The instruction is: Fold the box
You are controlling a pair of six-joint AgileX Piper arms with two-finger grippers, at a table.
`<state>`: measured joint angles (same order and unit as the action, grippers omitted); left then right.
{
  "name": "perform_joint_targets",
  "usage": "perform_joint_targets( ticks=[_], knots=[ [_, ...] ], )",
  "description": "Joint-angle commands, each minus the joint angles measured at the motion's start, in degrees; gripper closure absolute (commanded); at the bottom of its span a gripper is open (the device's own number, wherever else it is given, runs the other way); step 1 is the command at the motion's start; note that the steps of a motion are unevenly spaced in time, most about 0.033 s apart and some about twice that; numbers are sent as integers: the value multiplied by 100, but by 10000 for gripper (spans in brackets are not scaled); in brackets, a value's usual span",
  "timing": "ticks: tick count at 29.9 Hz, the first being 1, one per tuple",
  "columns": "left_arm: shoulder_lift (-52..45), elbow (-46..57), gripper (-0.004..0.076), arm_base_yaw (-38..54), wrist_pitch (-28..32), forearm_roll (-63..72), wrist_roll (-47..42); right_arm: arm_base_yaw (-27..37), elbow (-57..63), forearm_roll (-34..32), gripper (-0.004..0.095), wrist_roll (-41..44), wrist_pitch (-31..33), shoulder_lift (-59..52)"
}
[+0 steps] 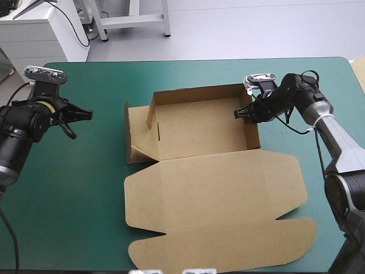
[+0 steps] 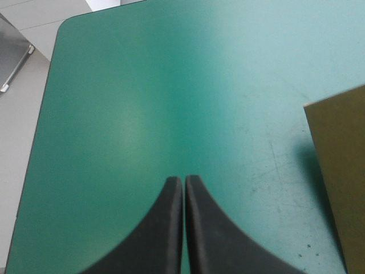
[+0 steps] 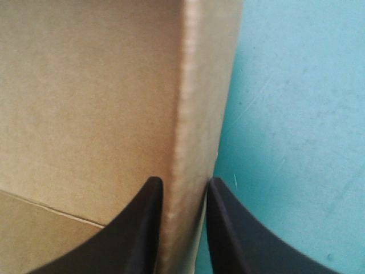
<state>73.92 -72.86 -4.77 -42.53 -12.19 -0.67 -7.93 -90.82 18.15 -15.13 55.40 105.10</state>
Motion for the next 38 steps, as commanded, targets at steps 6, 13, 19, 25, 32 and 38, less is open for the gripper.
perform_joint_targets(
  ticks=[6, 13, 19, 25, 32, 38],
  knots=[
    [-164, -163, 724, 4, -81, 77, 67, 17, -1215, -115, 577, -321, 554, -301],
    [-164, -163, 724, 4, -164, 63, 67, 17, -2214, -191, 577, 90, 1587, -301],
    [-164, -163, 724, 4, -291, 35, 67, 17, -2175, -544, 577, 487, 1587, -241],
    [-164, -163, 724, 4, -312, 35, 67, 17, -1877, -582, 577, 581, 1587, -107],
    [-164, -163, 724, 4, -312, 35, 225, 17, -1826, -436, 577, 571, 1587, 366],
    [-164, -163, 724, 4, -335, 56, 225, 17, -1826, -422, 577, 571, 1530, 875]
  ],
)
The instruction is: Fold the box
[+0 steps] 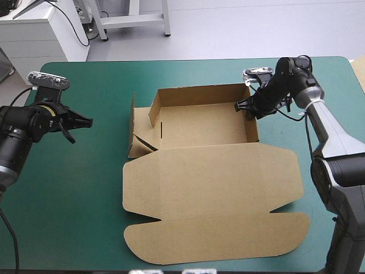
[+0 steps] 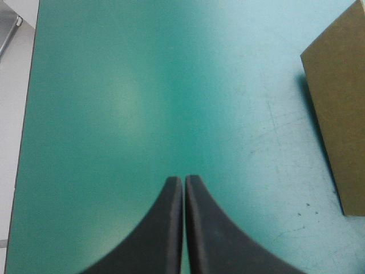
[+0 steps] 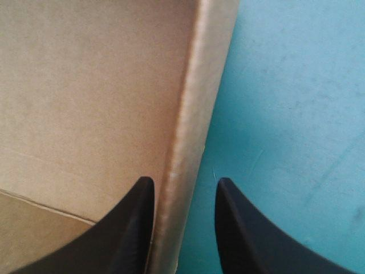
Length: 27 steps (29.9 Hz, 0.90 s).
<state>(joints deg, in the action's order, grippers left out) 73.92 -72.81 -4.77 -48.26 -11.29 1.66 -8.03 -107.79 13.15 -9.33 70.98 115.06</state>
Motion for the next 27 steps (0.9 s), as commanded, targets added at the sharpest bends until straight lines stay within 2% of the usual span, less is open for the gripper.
perform_joint_targets(
  ticks=[1, 4, 6, 10, 16, 23, 27],
  knots=[
    [-164, -168, 724, 4, 222, -33, -9, 27, -128, 93, 577, -8, -40, -47],
    [-164, -168, 724, 4, 222, -33, -9, 27, -128, 109, 619, -8, -89, 106],
    [-164, -168, 724, 4, 222, -33, -9, 27, -128, 109, 701, -21, -102, 131],
    [-164, -168, 724, 4, 222, -8, -9, 27, -128, 87, 928, -139, -90, 131],
    [-153, -168, 724, 4, 222, 5, -44, 27, -128, 153, 920, -119, -54, 76],
    [40, -168, 724, 43, 305, 64, -299, 49, -128, 312, 923, -48, -85, -475],
    [215, -168, 724, 360, 501, 799, -381, 49, -128, 300, 923, -48, -70, -904]
  ],
)
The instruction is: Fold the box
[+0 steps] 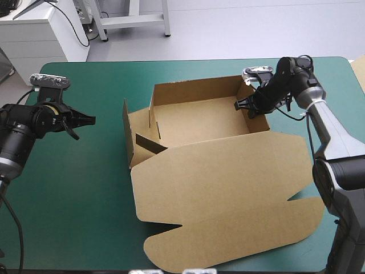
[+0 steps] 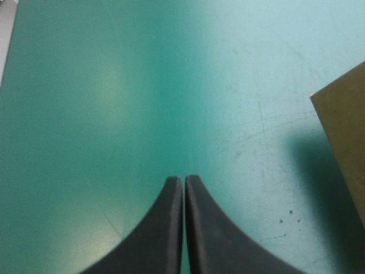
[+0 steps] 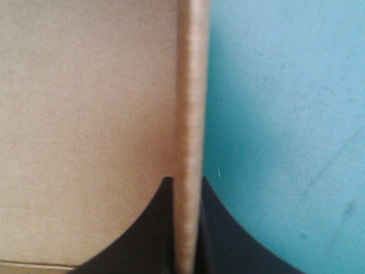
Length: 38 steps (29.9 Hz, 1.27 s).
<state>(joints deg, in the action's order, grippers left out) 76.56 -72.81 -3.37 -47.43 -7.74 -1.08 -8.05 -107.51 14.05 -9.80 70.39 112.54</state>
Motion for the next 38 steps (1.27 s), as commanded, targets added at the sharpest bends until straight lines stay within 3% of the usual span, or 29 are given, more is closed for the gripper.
perform_joint_targets(
  ticks=[1, 5, 12, 20, 28, 38],
  knots=[
    [-12, -168, 724, 353, 464, 698, -79, 62, -157, 210, 923, -1, -20, -747],
    [146, -168, 724, 920, 515, 1814, 299, 246, -157, 329, 924, -1, 4, -1172],
    [442, -168, 724, 1528, 118, 5061, 2127, 869, -157, 1536, 923, -271, -14, -1717],
    [749, -168, 731, 1517, -836, 8326, 3775, 939, -157, 1594, 923, -271, -45, -1944],
    [716, -179, 731, 1517, -1879, 9245, 4167, 939, -157, 1988, 923, -271, -425, -1944],
    [222, -179, 731, 1517, -2178, 9259, 4180, 792, -157, 1876, 923, -271, -684, -1911]
  ],
)
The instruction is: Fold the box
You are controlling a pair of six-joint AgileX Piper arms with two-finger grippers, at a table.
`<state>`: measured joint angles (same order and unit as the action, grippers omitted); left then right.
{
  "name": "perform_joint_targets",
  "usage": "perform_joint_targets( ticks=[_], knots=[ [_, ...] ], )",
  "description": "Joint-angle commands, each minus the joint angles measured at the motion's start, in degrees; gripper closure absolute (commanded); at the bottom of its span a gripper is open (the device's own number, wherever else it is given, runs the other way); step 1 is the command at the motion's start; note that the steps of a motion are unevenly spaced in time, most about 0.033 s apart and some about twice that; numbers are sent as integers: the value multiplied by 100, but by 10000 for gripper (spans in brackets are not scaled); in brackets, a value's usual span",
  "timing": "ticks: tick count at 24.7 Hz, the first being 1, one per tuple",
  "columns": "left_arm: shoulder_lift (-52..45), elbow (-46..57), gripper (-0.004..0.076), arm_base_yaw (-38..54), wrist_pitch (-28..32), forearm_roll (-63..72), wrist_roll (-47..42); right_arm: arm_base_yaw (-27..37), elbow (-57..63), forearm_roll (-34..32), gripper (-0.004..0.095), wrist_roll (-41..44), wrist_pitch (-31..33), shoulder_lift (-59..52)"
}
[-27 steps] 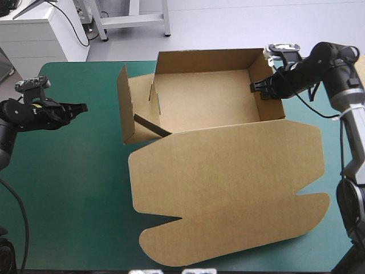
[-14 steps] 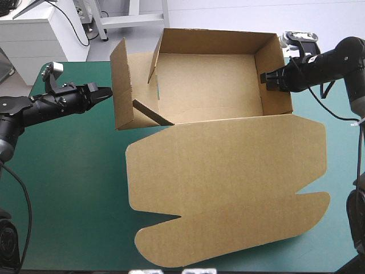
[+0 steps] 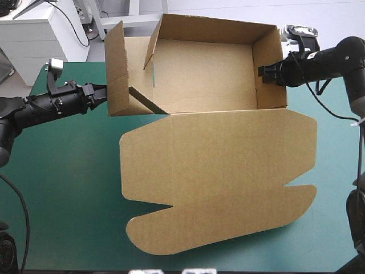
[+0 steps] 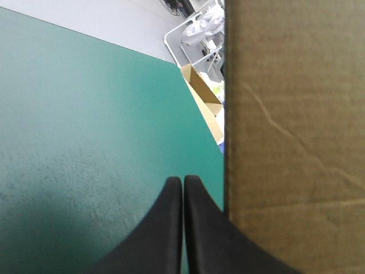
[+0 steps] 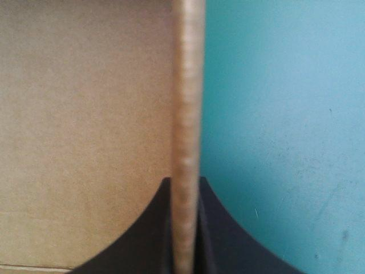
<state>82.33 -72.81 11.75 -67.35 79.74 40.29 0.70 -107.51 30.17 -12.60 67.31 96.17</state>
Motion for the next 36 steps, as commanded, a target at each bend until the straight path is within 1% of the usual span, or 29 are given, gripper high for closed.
perform_joint_targets(
  ticks=[1, 3, 5, 8, 11, 20, 24, 26, 28, 29, 31, 34, 36],
  knots=[
    [-409, -179, 731, 4, -231, 511, 43, -141, -157, 234, 923, 20, -431, -250],
    [-565, -179, 731, 4, -468, 511, 43, -298, -157, 152, 923, 98, -598, -188],
    [-723, -179, 731, 4, -570, 511, 114, -427, -157, 31, 923, 166, -674, -113],
    [-935, -179, 731, 4, -569, 443, 112, -677, -157, -189, 923, 195, -746, -7],
    [-1024, -179, 731, 4, -628, 230, 91, -915, -157, -211, 923, 270, -1071, 49],
    [-1024, -179, 731, 4, -634, 28, 91, -1131, -157, -241, 923, 319, -1178, 166],
    [-1024, -179, 730, 4, -634, 28, 91, -1320, -157, -254, 923, 319, -1427, 171],
    [-1024, -179, 717, 4, -634, 28, 91, -1391, -157, -265, 923, 319, -1491, 171],
    [-1024, -179, 657, 4, -634, 28, 91, -1444, -157, -392, 923, 332, -1519, 171],
    [-1024, -179, 612, 4, -634, 28, 91, -1471, -157, -459, 923, 348, -1519, 171],
    [-1024, -179, 510, 4, -646, 39, 91, -1526, -157, -606, 923, 411, -1519, 192],
    [-1024, -179, 334, -7, -654, 39, -60, -1528, -157, -699, 923, 496, -1508, 227],
    [-1024, -179, 258, -49, -654, 14, -166, -1528, -157, -685, 923, 521, -1495, 280]
  ],
)
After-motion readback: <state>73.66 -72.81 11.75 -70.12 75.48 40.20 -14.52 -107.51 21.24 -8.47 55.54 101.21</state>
